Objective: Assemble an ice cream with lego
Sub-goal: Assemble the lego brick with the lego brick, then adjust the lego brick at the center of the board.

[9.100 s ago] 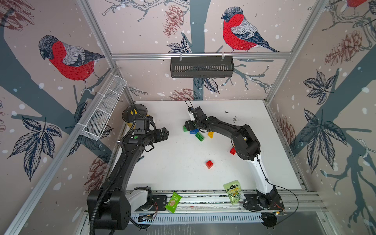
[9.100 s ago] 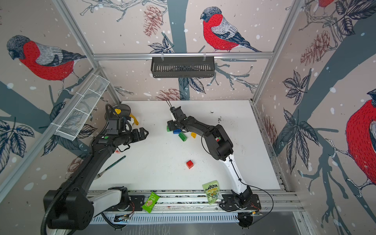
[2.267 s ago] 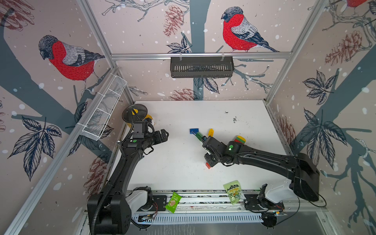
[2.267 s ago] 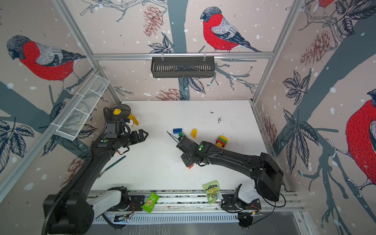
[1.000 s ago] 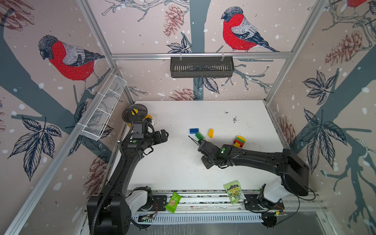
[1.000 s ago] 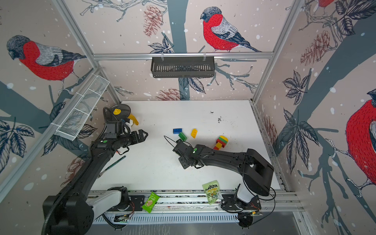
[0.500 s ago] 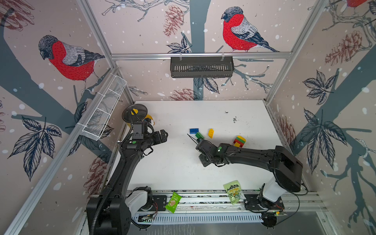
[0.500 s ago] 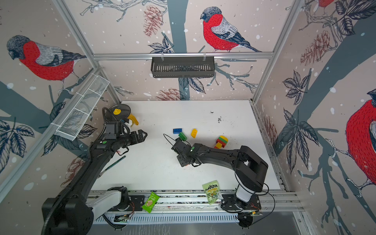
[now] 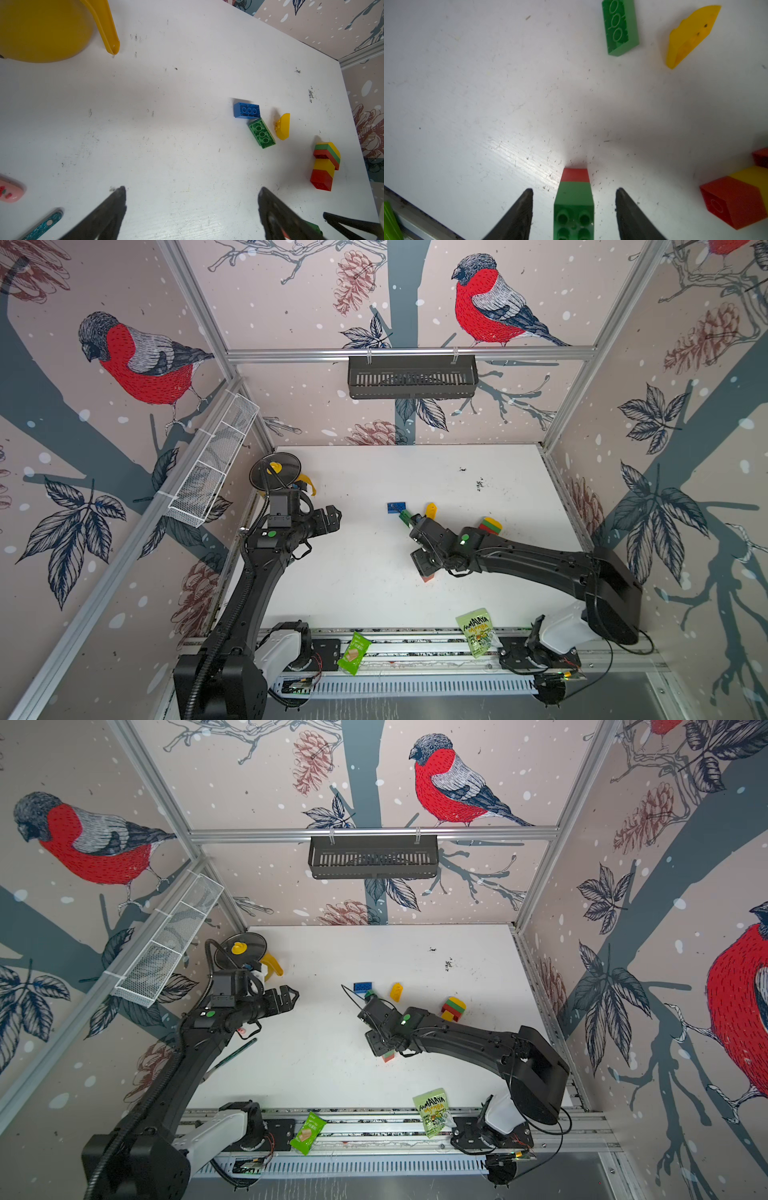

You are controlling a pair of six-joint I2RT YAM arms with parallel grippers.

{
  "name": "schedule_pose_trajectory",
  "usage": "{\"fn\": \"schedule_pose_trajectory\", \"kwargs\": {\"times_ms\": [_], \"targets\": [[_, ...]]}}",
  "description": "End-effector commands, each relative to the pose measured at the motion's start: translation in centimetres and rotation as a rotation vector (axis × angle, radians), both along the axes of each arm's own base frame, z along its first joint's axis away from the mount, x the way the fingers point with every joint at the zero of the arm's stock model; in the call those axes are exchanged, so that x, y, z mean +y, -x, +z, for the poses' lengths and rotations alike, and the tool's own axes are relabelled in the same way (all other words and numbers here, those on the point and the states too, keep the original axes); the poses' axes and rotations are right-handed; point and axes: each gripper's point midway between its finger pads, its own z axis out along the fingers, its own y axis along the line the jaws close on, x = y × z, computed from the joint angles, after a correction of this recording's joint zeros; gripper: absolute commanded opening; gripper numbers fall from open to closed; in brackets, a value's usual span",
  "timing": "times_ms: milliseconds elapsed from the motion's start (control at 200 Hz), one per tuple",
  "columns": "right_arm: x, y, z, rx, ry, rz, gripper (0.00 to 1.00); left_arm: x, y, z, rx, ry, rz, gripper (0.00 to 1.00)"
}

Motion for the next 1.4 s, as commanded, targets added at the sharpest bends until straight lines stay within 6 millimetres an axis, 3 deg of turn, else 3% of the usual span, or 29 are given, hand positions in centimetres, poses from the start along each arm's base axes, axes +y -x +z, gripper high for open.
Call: {"fn": "schedule_pose_trajectory", "kwargs": {"times_ms": [0,80,185,315,430,605,896,1086,1171,1396], "targets": [[1.0,-2.9,3.0,-0.065,-0.14,0.025,0.56,-0.2,-0.5,0.3,-0.023,0.002,-0.011,0.98],[0.1,-6.4,4.0,-0.14,-0.136,0.017,0.57,-0.5,-0.9,0.7,-0.043,0.015,-0.021,0.98],[0.1,-10.0,3.2,-0.15,-0.088,0.066,0.6,-0.7,-1.4,1.1,-0.06,0.026,-0.034,0.98],[0.9,-13.4,-0.1,-0.141,0.049,0.121,0.65,-0.4,-1.7,1.3,-0.061,0.008,-0.022,0.98],[2.0,-15.2,-2.8,-0.101,0.077,0.17,0.66,-0.3,-1.9,1.3,-0.06,0.006,-0.017,0.98],[3.3,-16.1,-5.2,-0.066,0.101,0.204,0.67,-0.2,-2.0,1.5,-0.066,0.003,-0.011,0.98],[4.1,-15.6,-7.9,-0.002,0.09,0.215,0.63,0.0,-1.9,1.0,-0.054,-0.011,-0.008,0.98],[4.6,-15.4,-8.6,0.025,0.075,0.221,0.51,0.1,-1.9,0.9,-0.052,-0.022,-0.007,0.98],[4.6,-15.4,-8.6,0.024,0.084,0.211,0.4,0.3,-1.9,0.8,-0.052,-0.026,-0.001,0.98],[1.9,-15.7,-7.4,-0.063,0.284,0.111,0.23,0.3,-1.8,0.8,-0.048,-0.023,0.004,0.98]]}}
